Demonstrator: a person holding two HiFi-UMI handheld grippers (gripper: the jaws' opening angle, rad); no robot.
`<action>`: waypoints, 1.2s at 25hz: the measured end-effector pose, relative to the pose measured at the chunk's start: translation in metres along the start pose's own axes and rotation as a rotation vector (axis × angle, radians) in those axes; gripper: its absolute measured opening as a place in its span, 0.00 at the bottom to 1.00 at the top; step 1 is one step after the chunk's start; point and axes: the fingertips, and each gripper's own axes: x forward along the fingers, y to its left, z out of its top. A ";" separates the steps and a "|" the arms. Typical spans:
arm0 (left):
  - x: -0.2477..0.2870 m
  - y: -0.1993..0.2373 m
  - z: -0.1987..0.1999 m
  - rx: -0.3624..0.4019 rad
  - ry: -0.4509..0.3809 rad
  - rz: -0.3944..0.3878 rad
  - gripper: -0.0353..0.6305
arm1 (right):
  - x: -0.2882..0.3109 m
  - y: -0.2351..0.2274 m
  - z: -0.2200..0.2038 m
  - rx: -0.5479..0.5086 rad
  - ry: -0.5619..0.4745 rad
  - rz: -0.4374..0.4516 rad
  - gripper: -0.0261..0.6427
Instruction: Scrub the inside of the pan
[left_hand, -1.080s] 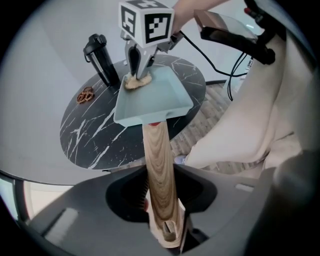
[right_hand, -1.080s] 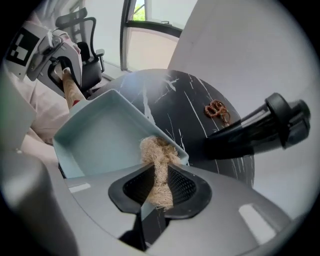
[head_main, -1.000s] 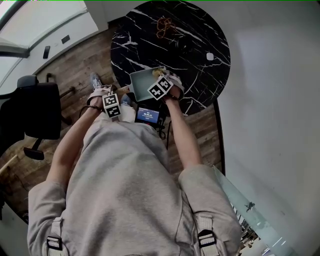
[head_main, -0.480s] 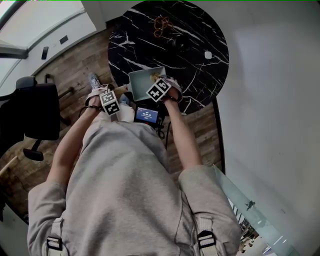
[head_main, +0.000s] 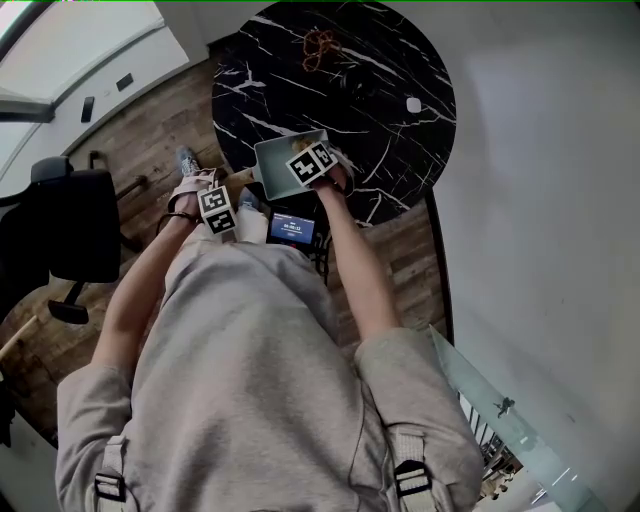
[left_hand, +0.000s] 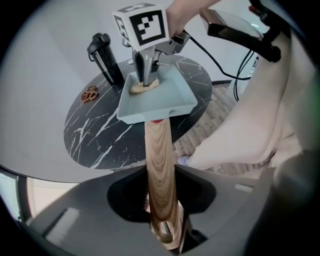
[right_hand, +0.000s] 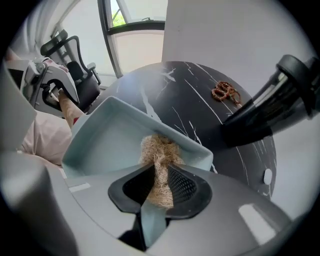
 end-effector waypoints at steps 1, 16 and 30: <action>0.000 0.000 0.000 0.003 0.003 -0.004 0.23 | 0.001 0.002 0.005 -0.013 0.005 0.004 0.18; 0.001 -0.003 0.001 0.020 0.005 -0.028 0.23 | 0.004 0.092 0.066 -0.254 0.012 0.131 0.18; 0.002 -0.004 0.002 0.028 0.004 -0.056 0.23 | 0.000 0.094 0.073 -0.145 -0.115 0.233 0.18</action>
